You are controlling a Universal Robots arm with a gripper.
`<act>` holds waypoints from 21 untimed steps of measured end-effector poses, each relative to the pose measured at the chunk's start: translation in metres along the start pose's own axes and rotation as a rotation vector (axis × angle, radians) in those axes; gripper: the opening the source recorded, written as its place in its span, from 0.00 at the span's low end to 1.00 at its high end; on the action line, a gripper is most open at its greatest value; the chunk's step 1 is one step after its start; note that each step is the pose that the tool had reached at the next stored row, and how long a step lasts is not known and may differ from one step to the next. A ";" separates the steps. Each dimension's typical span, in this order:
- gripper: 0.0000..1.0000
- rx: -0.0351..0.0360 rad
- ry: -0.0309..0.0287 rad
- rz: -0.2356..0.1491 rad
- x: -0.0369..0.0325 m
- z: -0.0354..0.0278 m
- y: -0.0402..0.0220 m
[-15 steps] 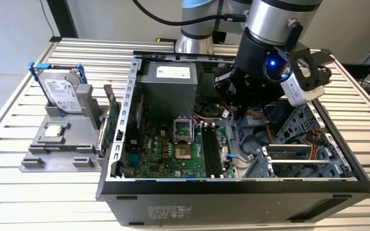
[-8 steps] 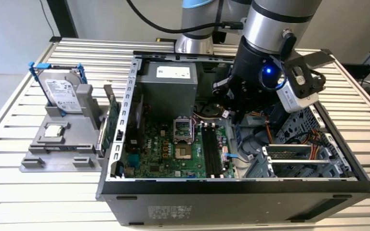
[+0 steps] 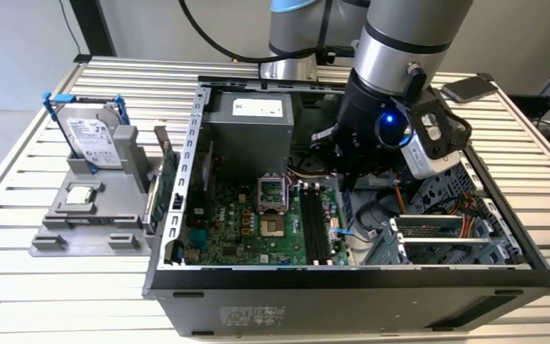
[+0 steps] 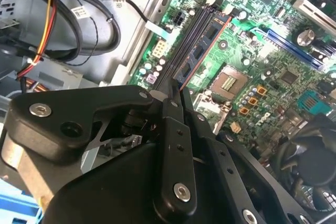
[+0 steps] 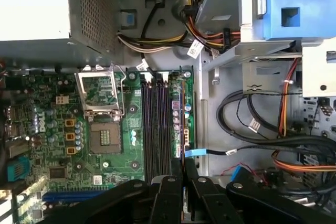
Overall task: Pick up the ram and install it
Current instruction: 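Insert the ram into the slot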
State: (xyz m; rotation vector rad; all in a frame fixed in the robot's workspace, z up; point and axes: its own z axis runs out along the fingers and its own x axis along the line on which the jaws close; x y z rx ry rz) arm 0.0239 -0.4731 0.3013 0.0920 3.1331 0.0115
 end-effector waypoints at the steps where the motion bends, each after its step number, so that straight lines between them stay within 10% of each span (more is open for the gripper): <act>1: 0.00 0.0000 0.0000 0.000 0.0001 0.0008 0.0000; 10: 0.00 0.0000 0.0000 0.000 0.0002 0.0037 -0.0001; 21: 0.00 0.0000 0.0000 0.000 0.0028 0.0231 -0.0001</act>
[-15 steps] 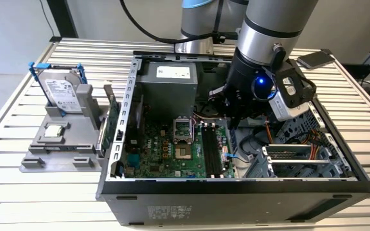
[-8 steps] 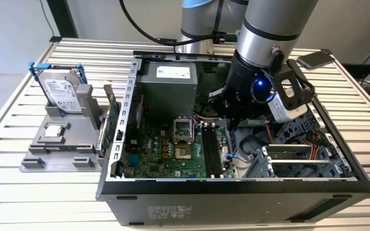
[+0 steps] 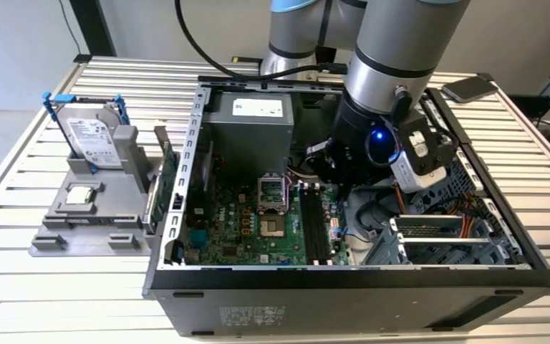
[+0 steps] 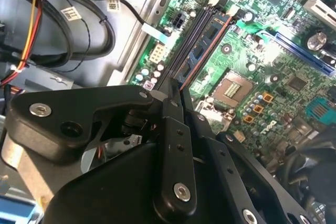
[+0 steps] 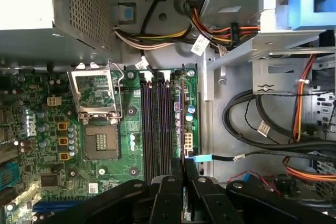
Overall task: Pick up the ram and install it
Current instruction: 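Insert the ram into the slot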
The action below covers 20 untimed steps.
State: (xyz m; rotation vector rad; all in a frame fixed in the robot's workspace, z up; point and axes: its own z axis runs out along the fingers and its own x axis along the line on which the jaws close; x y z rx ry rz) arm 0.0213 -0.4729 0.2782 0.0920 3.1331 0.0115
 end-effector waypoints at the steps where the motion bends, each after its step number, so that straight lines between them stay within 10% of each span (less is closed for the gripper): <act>1: 0.00 -0.0001 0.0000 0.000 0.0006 0.0018 0.0000; 20: 0.00 -0.0014 0.0004 -0.029 0.0109 0.0248 -0.0007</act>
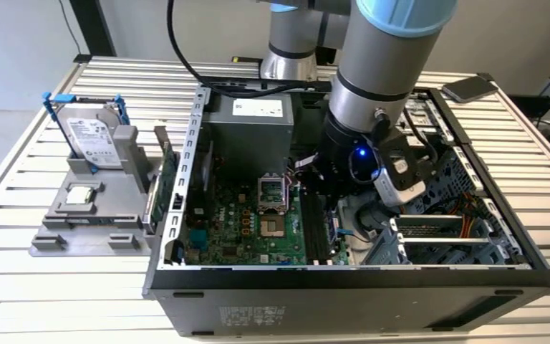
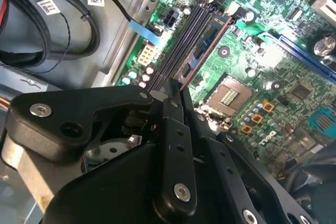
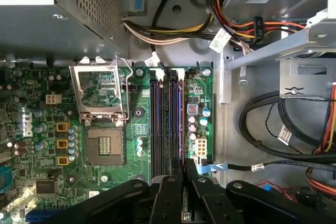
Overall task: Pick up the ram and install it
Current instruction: 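Insert the ram into the slot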
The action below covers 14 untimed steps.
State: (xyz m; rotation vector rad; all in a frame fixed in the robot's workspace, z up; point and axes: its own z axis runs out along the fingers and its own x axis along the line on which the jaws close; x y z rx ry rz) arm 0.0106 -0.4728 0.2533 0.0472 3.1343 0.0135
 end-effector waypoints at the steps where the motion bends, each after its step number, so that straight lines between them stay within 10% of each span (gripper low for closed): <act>1: 0.00 0.0001 0.0000 0.000 -0.0001 0.0018 -0.0001; 14: 0.00 0.0005 0.0001 -0.003 -0.0027 0.0249 -0.0002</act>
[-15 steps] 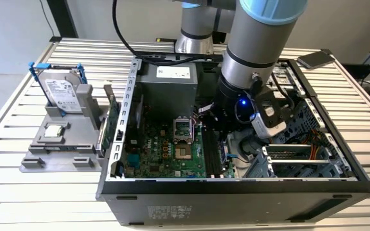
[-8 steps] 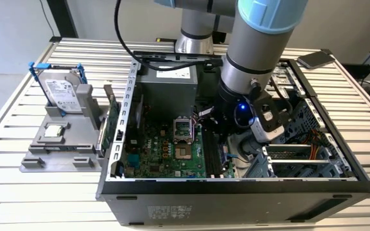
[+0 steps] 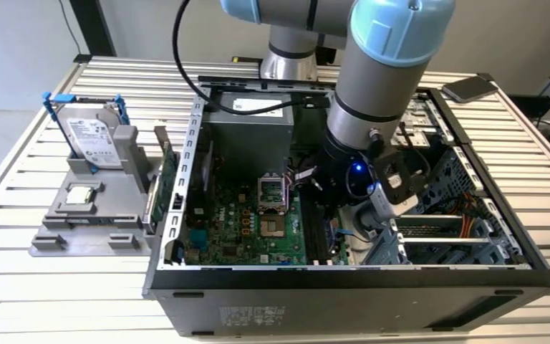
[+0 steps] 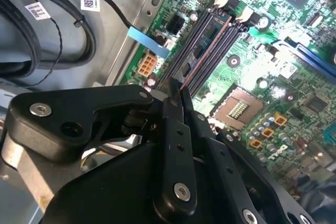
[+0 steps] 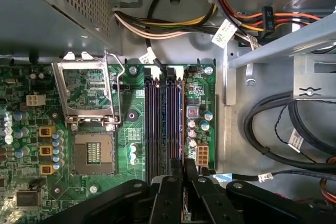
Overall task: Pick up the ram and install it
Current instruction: 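Insert the ram into the slot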
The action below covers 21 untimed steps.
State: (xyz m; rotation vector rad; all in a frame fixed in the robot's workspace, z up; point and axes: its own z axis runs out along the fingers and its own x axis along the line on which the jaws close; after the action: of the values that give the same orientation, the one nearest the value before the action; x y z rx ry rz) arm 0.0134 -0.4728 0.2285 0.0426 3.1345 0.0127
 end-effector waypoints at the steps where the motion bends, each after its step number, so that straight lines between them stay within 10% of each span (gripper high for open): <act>1: 0.00 0.0000 0.0000 -0.001 -0.0001 0.0007 0.0000; 21: 0.00 0.0130 -0.0008 0.001 -0.0002 0.0057 0.0020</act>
State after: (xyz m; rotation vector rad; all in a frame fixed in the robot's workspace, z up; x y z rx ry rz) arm 0.0137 -0.4708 0.2228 0.0447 3.1338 -0.0077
